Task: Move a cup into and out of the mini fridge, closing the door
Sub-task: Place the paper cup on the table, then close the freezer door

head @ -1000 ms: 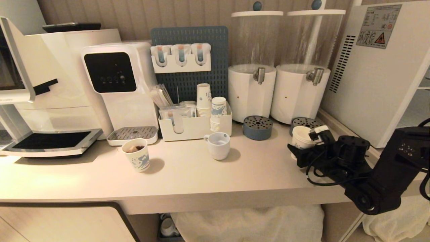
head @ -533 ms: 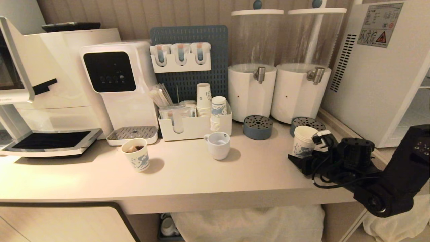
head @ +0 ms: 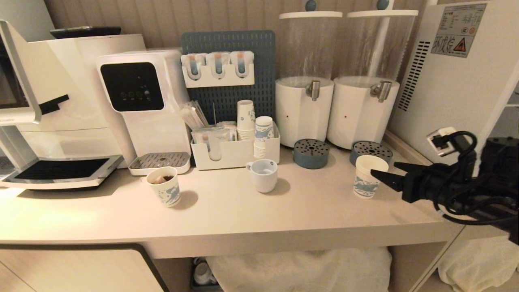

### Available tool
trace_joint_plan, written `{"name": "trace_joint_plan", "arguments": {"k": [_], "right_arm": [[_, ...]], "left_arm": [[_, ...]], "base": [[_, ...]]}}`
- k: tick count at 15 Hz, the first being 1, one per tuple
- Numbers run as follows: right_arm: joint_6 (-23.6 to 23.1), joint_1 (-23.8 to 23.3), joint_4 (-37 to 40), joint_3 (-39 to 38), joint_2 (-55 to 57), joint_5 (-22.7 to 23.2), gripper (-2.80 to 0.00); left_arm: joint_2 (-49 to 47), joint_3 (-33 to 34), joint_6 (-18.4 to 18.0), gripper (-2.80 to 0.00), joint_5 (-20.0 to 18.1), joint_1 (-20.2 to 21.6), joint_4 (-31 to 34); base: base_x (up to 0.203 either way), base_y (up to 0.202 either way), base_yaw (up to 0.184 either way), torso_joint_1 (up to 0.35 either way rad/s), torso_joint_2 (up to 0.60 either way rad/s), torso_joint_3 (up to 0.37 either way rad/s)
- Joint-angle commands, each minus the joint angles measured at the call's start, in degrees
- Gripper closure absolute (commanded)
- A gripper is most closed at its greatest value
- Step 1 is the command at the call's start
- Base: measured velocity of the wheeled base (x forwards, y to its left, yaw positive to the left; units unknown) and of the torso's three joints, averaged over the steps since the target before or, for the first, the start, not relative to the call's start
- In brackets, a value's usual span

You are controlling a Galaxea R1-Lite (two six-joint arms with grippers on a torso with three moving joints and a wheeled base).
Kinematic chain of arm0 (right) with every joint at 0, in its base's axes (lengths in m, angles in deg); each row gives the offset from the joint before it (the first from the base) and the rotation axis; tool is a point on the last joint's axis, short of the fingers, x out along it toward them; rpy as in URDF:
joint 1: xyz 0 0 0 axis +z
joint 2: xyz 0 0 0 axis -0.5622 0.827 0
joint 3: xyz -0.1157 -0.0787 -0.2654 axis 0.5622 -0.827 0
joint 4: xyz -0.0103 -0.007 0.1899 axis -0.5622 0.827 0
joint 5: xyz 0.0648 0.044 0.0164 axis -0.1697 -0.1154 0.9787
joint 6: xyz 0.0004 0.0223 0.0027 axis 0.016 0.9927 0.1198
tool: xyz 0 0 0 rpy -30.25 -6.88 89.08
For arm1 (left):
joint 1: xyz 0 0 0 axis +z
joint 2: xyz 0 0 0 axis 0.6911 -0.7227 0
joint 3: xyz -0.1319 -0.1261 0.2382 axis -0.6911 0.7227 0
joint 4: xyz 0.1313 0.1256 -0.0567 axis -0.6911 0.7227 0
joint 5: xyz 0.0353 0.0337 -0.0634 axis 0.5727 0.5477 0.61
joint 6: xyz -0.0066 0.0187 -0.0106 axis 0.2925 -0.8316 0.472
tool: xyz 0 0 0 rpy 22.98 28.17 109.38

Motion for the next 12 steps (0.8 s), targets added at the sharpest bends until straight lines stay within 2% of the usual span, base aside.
{"name": "trace_joint_plan", "arguments": {"k": [1, 3, 6, 9, 10, 11, 12], "right_arm": [[0.2, 0.0, 6.6, -1.0, -15.0, 0.8, 0.0], [0.5, -0.1, 12.6, -2.7, -25.6, 1.3, 0.0], [0.7, -0.1, 25.6, -3.9, -43.8, 1.0, 0.0], [0.8, -0.1, 43.2, -2.9, -63.5, -0.4, 0.0], [1.3, -0.1, 51.2, -1.9, -69.1, -1.0, 0.0], [3.0, -0.1, 57.2, -0.9, -72.7, -3.4, 0.0], [5.9, -0.1, 61.2, 0.0, -74.4, -8.7, 0.0]], "left_arm": [[0.2, 2.3, 0.1, 0.0, 0.0, 0.0, 0.0], [0.2, 2.3, 0.2, 0.0, 0.0, 0.0, 0.0], [0.2, 2.3, 0.2, 0.0, 0.0, 0.0, 0.0], [0.2, 2.3, 0.2, 0.0, 0.1, 0.0, 0.0], [0.2, 2.3, 0.2, 0.0, 0.1, 0.0, 0.0], [0.2, 2.3, 0.3, 0.0, 0.1, 0.0, 0.0], [0.2, 2.3, 0.3, 0.0, 0.1, 0.0, 0.0]], "base": [[0.0, 0.0, 0.0, 0.0, 0.0, 0.0], [0.0, 0.0, 0.0, 0.0, 0.0, 0.0], [0.0, 0.0, 0.0, 0.0, 0.0, 0.0], [0.0, 0.0, 0.0, 0.0, 0.0, 0.0], [0.0, 0.0, 0.0, 0.0, 0.0, 0.0], [0.0, 0.0, 0.0, 0.0, 0.0, 0.0], [0.0, 0.0, 0.0, 0.0, 0.0, 0.0]]}}
